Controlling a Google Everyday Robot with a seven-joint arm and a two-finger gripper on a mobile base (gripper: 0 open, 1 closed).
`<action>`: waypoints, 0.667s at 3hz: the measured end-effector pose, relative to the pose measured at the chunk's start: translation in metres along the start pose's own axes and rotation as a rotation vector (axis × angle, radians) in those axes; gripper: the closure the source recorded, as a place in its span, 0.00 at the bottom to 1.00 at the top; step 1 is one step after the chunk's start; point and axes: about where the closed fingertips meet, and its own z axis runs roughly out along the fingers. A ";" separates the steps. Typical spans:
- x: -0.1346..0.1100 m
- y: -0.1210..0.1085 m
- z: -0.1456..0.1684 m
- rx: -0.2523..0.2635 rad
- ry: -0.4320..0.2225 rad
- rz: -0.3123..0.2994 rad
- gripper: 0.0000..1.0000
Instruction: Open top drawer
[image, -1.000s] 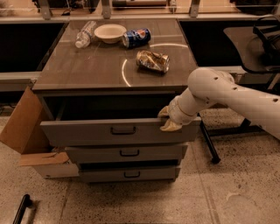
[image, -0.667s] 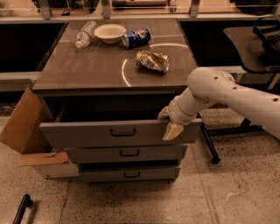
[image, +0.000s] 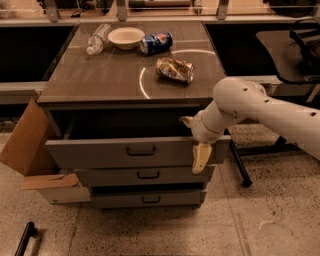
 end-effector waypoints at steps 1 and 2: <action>-0.006 0.015 0.008 -0.060 0.000 0.007 0.00; -0.009 0.031 0.011 -0.122 0.000 0.029 0.00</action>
Offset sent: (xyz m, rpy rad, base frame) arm -0.0487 0.0084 -0.0149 -0.0358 0.1925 0.0187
